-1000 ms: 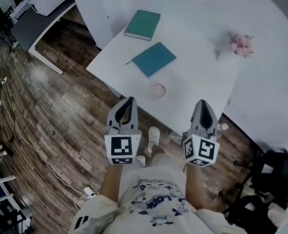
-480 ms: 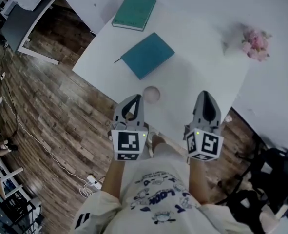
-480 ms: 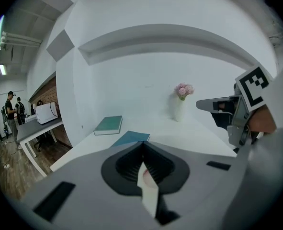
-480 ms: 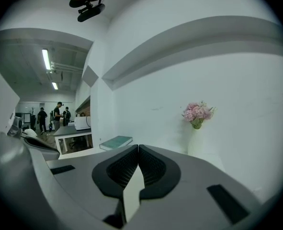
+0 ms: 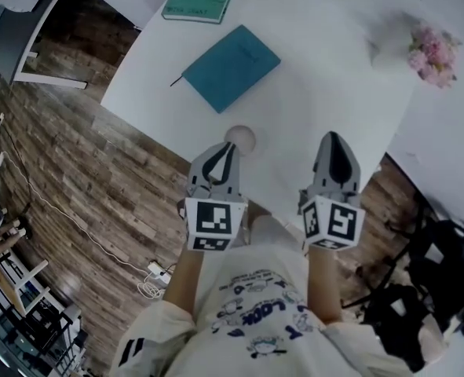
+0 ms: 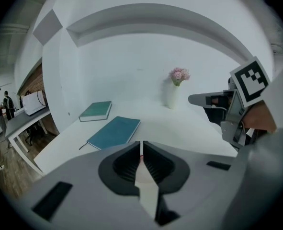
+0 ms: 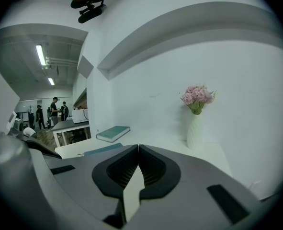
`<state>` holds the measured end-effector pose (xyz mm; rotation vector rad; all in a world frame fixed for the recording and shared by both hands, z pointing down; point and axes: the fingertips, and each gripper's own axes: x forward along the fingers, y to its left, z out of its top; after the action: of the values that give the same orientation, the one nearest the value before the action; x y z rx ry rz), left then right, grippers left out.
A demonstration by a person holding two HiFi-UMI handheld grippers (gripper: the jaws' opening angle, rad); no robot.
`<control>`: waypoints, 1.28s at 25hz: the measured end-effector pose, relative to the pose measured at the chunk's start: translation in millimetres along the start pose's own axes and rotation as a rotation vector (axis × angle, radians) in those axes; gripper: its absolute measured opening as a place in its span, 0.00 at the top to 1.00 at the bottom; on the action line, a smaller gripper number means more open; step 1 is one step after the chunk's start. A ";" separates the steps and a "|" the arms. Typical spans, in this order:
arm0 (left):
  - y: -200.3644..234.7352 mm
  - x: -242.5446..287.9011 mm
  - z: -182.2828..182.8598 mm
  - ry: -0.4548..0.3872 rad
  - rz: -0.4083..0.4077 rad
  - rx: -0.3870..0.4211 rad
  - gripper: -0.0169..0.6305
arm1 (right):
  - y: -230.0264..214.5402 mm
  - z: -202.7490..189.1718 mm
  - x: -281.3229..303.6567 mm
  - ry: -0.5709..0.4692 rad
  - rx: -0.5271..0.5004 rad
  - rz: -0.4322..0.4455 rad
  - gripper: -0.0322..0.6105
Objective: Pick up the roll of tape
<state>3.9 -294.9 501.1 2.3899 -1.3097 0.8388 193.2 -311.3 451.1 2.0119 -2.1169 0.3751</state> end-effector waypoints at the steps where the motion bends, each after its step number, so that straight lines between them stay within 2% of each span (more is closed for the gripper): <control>1: -2.2 3.1 -3.0 0.011 -0.015 0.002 0.97 | 0.0 -2.9 1.1 0.007 0.002 -0.003 0.95; 7: -15.4 18.2 -27.0 0.078 -0.086 0.028 0.96 | 1.3 -20.8 2.6 0.049 0.016 -0.019 0.95; 16: -33.4 31.6 -57.0 0.190 -0.195 0.083 0.84 | 1.1 -41.1 -1.0 0.090 0.019 -0.045 0.95; 22: -48.3 37.1 -76.4 0.274 -0.257 0.128 0.80 | -2.8 -54.5 -10.6 0.119 0.026 -0.066 0.95; 28: -48.9 43.9 -90.6 0.346 -0.258 0.191 0.78 | -4.7 -64.8 -15.4 0.137 0.033 -0.073 0.95; 32: -46.3 46.4 -95.3 0.368 -0.248 0.204 0.78 | -4.3 -68.5 -17.5 0.143 0.039 -0.073 0.95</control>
<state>28.6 -252.6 605.9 2.3288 -0.8027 1.3082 196.2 -273.3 510.8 2.0118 -1.9605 0.5349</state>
